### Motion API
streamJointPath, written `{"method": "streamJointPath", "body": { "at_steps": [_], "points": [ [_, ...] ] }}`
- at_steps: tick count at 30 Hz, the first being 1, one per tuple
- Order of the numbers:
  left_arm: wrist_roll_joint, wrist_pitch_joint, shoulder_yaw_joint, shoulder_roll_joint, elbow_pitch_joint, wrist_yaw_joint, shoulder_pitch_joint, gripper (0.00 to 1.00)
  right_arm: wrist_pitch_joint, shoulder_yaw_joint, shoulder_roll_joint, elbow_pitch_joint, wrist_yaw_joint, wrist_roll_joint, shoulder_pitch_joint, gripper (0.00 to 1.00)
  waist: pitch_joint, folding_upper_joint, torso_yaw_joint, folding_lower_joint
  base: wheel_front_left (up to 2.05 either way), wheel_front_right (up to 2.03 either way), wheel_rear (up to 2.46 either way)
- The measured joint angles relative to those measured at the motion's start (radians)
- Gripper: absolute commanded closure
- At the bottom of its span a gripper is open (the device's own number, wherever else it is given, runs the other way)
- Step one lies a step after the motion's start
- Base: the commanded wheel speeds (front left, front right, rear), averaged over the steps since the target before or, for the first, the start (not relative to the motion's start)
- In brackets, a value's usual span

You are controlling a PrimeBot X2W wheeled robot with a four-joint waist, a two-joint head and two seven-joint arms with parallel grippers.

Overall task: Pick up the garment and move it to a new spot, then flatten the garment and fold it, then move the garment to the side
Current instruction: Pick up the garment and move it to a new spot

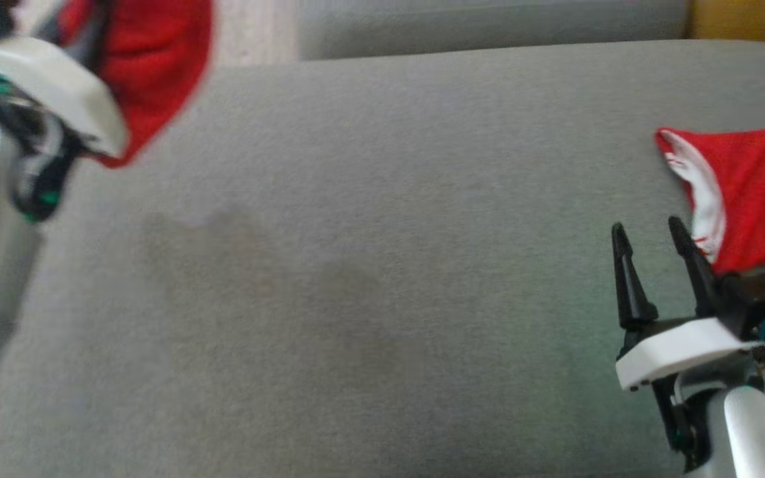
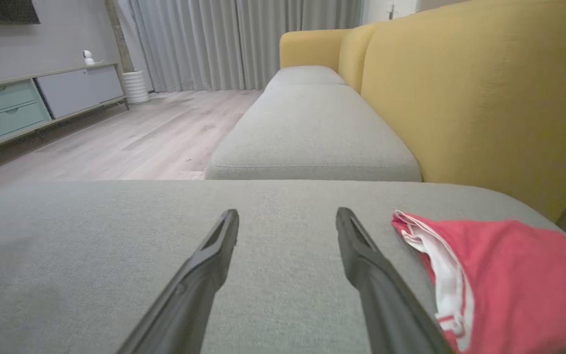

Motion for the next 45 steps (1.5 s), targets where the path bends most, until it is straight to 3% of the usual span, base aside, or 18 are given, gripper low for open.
{"method": "streamJointPath", "body": {
  "at_steps": [9,18,19,20,21,22,29,37,45],
  "points": [
    [-0.005,-0.105,-0.087,-0.165,-0.089,0.058,0.192,1.0,-0.04,0.006,0.001,0.065,0.0,0.043,0.037,0.0,-0.027,0.0,-0.097,0.0001,0.0,0.0,0.0],
    [0.04,-0.269,-0.164,-0.308,0.141,0.107,0.341,1.0,-0.069,0.04,0.001,0.113,0.0,0.051,0.021,0.0,0.033,0.0,-0.155,0.0003,0.0,0.0,0.0],
    [0.044,-0.29,-0.169,-0.32,0.168,0.107,0.349,0.9,-0.071,0.041,0.001,0.117,0.0,0.051,0.018,0.0,0.039,0.0,-0.161,0.0003,0.0,0.0,0.0],
    [0.049,-0.308,-0.172,-0.331,0.194,0.106,0.354,0.51,-0.073,0.042,0.001,0.122,0.0,0.054,0.016,0.0,0.044,0.0,-0.165,0.0004,0.0,0.0,0.0],
    [0.048,-0.326,-0.175,-0.34,0.217,0.105,0.358,0.04,-0.079,0.042,0.001,0.126,0.0,0.056,0.014,0.0,0.047,0.0,-0.169,0.0004,0.0,0.0,0.0],
    [0.048,-0.341,-0.177,-0.348,0.237,0.104,0.359,0.0,-0.079,0.041,0.001,0.131,0.0,0.056,0.012,0.0,0.047,0.0,-0.171,0.0004,0.0,0.0,0.0],
    [0.047,-0.399,-0.174,-0.383,0.301,0.082,0.359,0.0,-0.079,0.032,0.001,0.156,0.0,0.056,0.007,0.0,0.013,0.0,-0.158,0.0003,0.0,0.0,0.0],
    [0.059,-0.423,-0.142,-0.393,0.257,0.081,0.395,0.0,-0.078,0.015,0.001,0.16,0.0,0.05,0.026,0.0,-0.073,0.0,-0.113,0.0002,0.0,0.0,0.0],
    [0.104,-0.423,-0.042,-0.331,0.067,0.159,0.553,0.0,-0.078,0.002,0.001,0.161,0.0,0.05,0.071,0.0,-0.133,0.0,-0.047,0.0,0.0,0.0,0.0]
  ]
}}
